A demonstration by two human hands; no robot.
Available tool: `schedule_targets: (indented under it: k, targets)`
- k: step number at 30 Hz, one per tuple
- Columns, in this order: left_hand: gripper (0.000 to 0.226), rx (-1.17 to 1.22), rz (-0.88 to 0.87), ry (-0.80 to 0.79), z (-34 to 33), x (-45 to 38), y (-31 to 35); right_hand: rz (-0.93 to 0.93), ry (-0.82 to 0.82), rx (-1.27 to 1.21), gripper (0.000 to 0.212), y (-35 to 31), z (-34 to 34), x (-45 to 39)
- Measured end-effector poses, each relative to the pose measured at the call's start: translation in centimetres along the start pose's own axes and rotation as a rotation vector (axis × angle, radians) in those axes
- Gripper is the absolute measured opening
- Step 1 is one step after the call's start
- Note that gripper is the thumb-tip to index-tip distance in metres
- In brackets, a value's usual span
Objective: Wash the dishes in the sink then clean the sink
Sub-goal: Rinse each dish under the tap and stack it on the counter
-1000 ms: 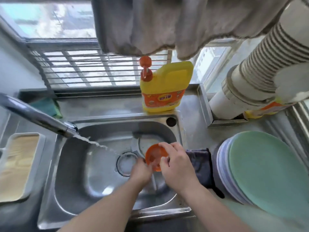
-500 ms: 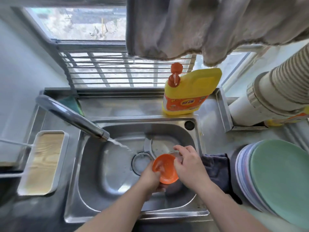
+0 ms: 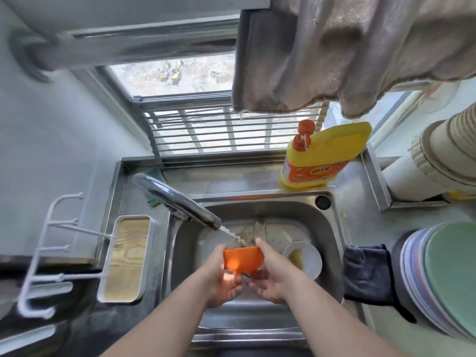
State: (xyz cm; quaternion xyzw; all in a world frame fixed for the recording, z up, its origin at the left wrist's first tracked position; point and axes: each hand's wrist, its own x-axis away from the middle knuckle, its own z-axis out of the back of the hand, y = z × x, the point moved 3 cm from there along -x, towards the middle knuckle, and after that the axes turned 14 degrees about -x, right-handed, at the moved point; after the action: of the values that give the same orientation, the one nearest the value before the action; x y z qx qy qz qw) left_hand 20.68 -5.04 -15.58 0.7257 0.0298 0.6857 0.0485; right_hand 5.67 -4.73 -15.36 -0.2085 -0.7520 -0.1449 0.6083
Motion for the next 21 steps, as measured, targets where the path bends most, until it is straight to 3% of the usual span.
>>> schedule_targets:
  k: [3,6,8,12,14,17,21]
  targets:
    - [0.074,0.004,0.158,-0.072,0.8,-0.7,-1.7,-0.124,0.069,-0.008,0.084,1.1,-0.8,0.2]
    - [0.077,-0.002,0.184,-0.082,1.1,-1.5,-2.8,-0.121,0.116,-0.039,0.083,1.7,-0.5,0.0]
    - [0.071,-0.006,0.121,-0.062,1.1,-1.7,-2.2,-0.07,0.101,-0.067,0.068,1.6,-0.4,0.3]
    - [0.033,-0.068,-0.112,-0.014,1.0,-0.8,0.1,0.085,0.007,-0.202,0.036,0.9,-0.6,1.0]
    - [0.028,-0.017,-0.212,-0.018,1.3,-0.3,1.2,0.162,-0.047,-0.257,0.028,0.4,-0.9,1.2]
    - [0.049,-0.035,-0.322,-0.024,1.8,0.6,2.4,0.243,-0.101,-0.238,0.037,-0.2,-1.3,1.5]
    - [0.055,-0.07,-0.341,-0.047,2.2,1.6,2.9,0.373,-0.105,-0.122,0.056,-0.9,-1.4,1.6]
